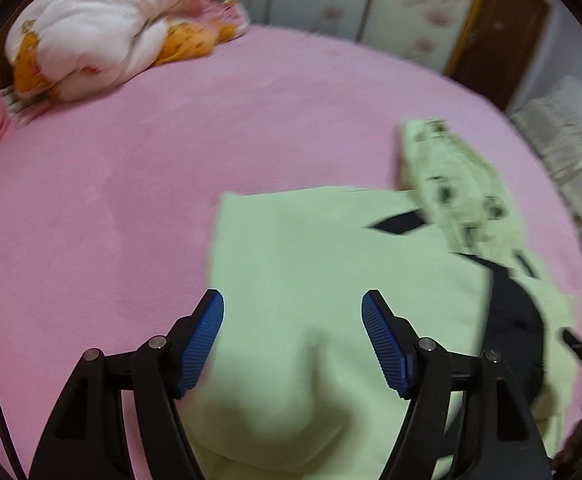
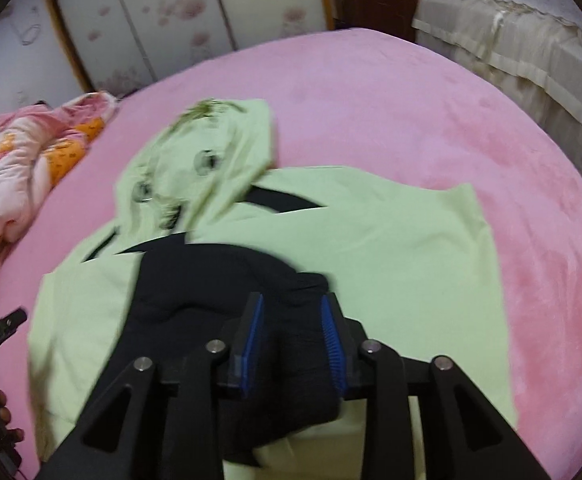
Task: Fold large clothes
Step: 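Fold the jacket side inward over the sleeve with the left gripper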
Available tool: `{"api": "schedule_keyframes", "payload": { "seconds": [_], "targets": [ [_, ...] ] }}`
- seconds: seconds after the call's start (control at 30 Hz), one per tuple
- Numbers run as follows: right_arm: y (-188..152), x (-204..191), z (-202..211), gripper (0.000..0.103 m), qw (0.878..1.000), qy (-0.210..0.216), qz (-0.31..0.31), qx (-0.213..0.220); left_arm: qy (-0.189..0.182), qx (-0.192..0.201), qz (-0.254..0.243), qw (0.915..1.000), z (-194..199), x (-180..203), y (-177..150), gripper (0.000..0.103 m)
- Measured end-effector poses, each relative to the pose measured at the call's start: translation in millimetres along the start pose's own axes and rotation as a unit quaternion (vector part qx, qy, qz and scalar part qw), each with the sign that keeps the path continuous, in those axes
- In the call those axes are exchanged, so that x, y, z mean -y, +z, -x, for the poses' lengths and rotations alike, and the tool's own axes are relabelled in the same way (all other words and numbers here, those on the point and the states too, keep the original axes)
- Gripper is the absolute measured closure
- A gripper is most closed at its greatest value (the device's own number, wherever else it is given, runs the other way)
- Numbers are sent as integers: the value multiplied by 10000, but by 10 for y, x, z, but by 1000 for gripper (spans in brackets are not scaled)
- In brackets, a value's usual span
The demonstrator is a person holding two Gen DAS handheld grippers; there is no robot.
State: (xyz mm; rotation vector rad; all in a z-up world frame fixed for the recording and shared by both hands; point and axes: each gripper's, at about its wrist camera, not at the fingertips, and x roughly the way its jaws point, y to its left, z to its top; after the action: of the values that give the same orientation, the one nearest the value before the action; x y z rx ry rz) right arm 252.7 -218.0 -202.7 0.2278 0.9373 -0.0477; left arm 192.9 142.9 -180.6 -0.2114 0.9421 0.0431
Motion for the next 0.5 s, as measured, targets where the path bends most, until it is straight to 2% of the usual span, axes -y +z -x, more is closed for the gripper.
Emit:
{"api": "schedule_keyframes", "payload": {
  "seconds": [0.1,0.2,0.37,0.43,0.5],
  "targets": [
    [-166,-293,-45,70,9975,619,85,-345,-449,-332,-13,9984,-56,270,-137,33],
    [-340,-545,-83,70,9934,956,329,-539,-410,-672,-105,9968,-232,449,-303,33],
    [-483,-816,-292,70,9889,1021,809,-714,-346,-1017,-226,9940,-517,521,-519,33],
    [-492,-835,-397,70,9880,889,986,-788,-271,-1014,-354,9938,-591,517,-514,33],
    [-475,-769,-449,72,9887,625,1194,-655,-93,-935,-564,9940,-623,497,-472,31]
  ]
}}
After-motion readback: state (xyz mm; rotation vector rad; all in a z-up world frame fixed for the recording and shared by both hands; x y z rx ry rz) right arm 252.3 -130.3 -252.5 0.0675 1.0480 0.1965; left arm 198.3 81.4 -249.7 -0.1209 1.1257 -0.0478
